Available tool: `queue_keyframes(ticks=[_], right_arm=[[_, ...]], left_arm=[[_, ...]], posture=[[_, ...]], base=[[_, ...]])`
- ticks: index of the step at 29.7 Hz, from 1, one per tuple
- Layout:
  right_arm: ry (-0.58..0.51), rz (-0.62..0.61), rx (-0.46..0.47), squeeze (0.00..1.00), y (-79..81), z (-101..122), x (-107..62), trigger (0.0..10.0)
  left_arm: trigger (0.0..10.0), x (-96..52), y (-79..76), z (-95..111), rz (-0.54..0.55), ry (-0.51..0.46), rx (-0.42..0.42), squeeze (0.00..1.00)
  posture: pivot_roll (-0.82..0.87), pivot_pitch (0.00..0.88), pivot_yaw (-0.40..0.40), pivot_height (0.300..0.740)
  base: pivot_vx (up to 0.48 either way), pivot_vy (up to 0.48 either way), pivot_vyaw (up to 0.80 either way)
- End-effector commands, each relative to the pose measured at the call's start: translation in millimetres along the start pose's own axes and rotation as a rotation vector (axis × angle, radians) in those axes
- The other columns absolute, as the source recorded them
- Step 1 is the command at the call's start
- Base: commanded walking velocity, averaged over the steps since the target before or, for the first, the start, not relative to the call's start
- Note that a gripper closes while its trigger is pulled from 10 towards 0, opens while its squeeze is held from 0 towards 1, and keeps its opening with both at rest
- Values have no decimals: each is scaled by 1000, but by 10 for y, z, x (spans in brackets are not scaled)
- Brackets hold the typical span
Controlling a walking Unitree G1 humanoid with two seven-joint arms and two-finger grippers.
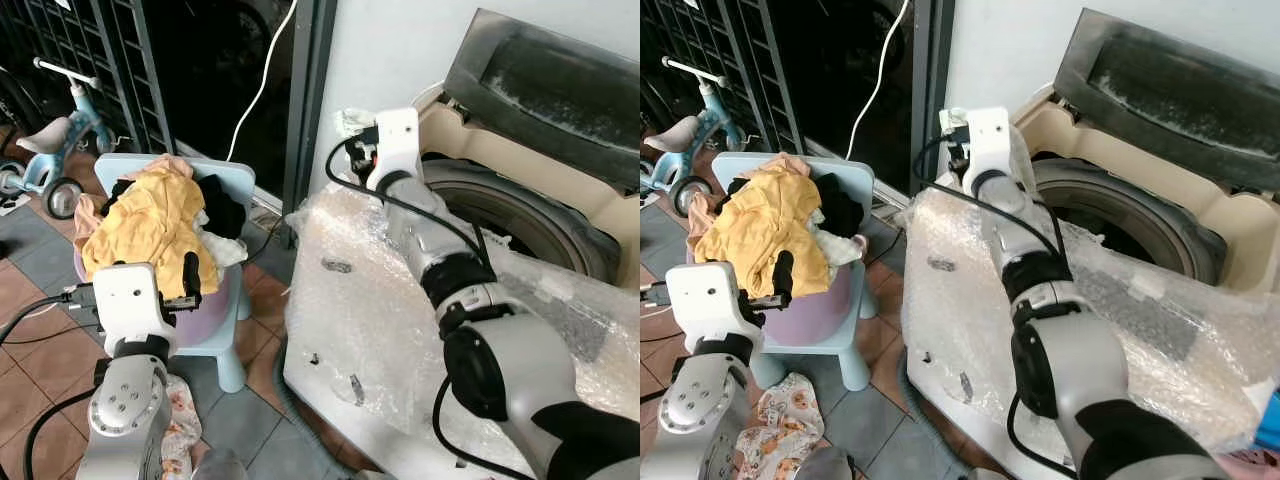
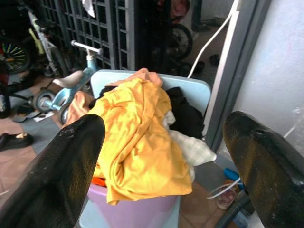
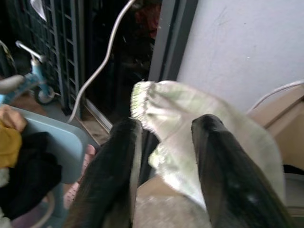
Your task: Clothes washing
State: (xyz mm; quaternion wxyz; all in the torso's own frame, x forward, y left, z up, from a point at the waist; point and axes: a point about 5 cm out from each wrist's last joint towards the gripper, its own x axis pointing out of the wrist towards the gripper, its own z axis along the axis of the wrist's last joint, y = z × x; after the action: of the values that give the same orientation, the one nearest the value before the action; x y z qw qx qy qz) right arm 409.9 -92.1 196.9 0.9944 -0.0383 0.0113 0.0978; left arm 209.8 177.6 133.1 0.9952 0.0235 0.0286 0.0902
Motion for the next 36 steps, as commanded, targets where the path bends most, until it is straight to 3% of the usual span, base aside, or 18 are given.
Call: queue_keyframes(ticks=[1,4,9,18,21,22,24,25,29,32,33,34,35,36], right_arm=[[28,-42,-18,0,-119,14,11,0],[103,-96,-32,0,-244,-32,10,0],[173,-95,-69,0,-283,-144,-11,0],[228,-120,-88,0,-433,-279,-65,0],[251,-206,-45,0,-569,-317,-100,0],[279,-307,57,0,-706,-359,-143,0],[310,-411,169,0,-842,-408,-197,0],[291,-511,255,0,-1008,-400,-249,0],[224,-654,287,0,-1314,-357,-361,0],[193,-646,258,0,-1361,-344,-379,0],[177,-612,265,67,-1334,-338,-365,4784],[159,-577,256,67,-1311,-326,-352,4784],[135,-538,247,1000,-1288,-310,-340,9059],[81,-455,232,1000,-1234,-269,-317,10000]], left_arm=[[10000,-6,-7,33,4,-3,7,0],[10000,6,-15,40,4,-2,5,0],[10000,24,-29,42,2,-3,3,0],[10000,75,-34,56,6,-12,-1,0],[10000,85,-45,45,2,-12,-2,0],[10000,96,-58,44,1,-13,-3,0],[10000,106,-68,46,0,-16,-5,0],[10000,115,-66,54,5,-20,-7,0],[10000,109,-57,43,12,-17,-7,0],[10000,106,-47,34,12,-15,-5,0],[10000,114,-40,28,12,-15,-4,0],[10000,129,-41,30,10,-18,-9,0],[10000,146,-49,37,10,-20,-16,0],[10000,183,-73,54,17,-24,-13,0]], posture=[[203,3,-121,740],[194,0,-124,740],[192,0,-126,740],[179,0,-126,740],[172,0,-128,740],[174,0,-133,740],[175,0,-135,740],[175,0,-135,740],[178,0,-132,740],[178,0,-132,740],[163,0,-123,740],[157,0,-118,740],[155,0,-116,740],[148,0,-109,740]], base=[[0,0,0],[0,0,0],[0,0,0],[0,0,0],[0,0,0],[0,0,0],[0,0,0],[0,0,0],[0,0,0],[0,0,0],[0,0,0],[0,0,0],[0,0,0],[0,0,0]])
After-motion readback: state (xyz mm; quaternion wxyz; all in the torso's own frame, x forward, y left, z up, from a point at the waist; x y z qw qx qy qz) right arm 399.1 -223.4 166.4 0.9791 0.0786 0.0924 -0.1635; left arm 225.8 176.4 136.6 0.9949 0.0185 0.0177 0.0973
